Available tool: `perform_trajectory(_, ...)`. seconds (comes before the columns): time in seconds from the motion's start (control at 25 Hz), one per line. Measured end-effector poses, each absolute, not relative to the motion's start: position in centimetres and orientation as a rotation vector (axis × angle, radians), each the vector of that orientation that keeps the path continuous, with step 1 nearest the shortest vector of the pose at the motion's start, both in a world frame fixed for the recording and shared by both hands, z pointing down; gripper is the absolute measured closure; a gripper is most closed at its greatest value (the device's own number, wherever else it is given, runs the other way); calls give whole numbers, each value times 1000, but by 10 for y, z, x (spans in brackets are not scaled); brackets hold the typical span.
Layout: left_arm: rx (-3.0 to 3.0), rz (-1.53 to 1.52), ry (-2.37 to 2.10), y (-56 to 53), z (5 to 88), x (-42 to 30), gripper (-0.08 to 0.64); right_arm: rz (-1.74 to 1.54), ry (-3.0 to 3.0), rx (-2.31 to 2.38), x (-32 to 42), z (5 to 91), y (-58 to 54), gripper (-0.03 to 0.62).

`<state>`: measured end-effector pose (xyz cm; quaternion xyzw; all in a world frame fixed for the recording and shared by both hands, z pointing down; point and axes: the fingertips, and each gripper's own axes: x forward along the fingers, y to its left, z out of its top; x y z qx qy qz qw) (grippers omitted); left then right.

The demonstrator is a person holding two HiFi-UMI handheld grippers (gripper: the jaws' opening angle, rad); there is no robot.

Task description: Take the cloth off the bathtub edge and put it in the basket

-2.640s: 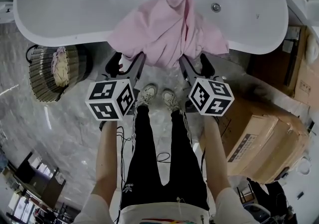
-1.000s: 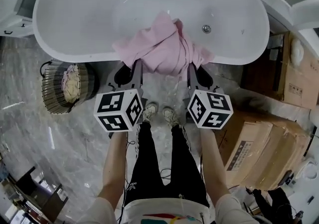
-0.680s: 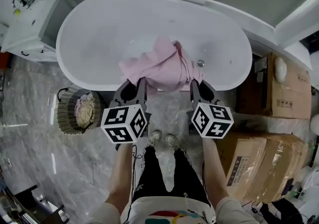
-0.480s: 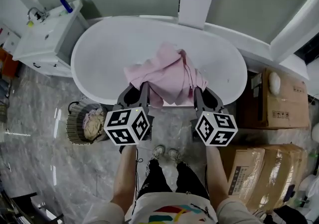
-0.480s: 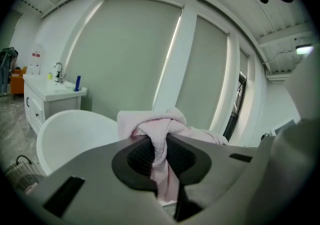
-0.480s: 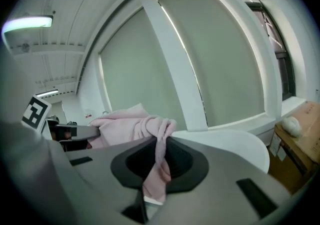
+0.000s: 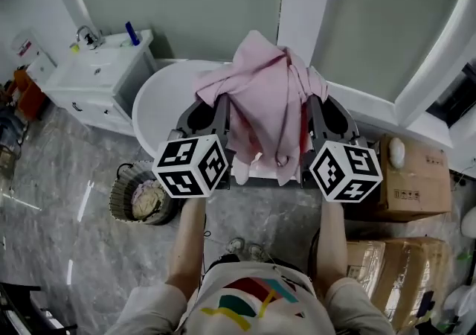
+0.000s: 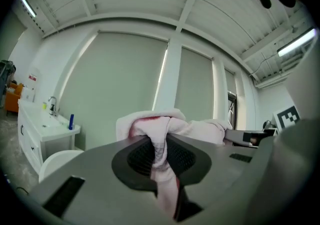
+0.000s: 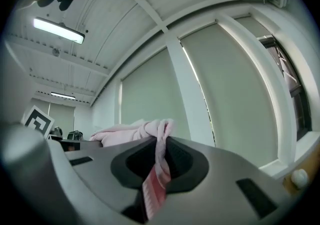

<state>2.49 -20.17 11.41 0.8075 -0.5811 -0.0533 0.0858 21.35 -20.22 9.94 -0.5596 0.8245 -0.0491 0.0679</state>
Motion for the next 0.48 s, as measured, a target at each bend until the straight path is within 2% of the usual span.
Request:
perform_trajectory(0.2, 2433, -207, -1801, -177, 82, 17, 497, -19, 2477, -1638, 205, 62, -179, 540)
perform_trajectory(0.48, 2420, -201, -1902, -152, 75, 18, 497, -50, 2499, -1556, 206, 65, -160, 540)
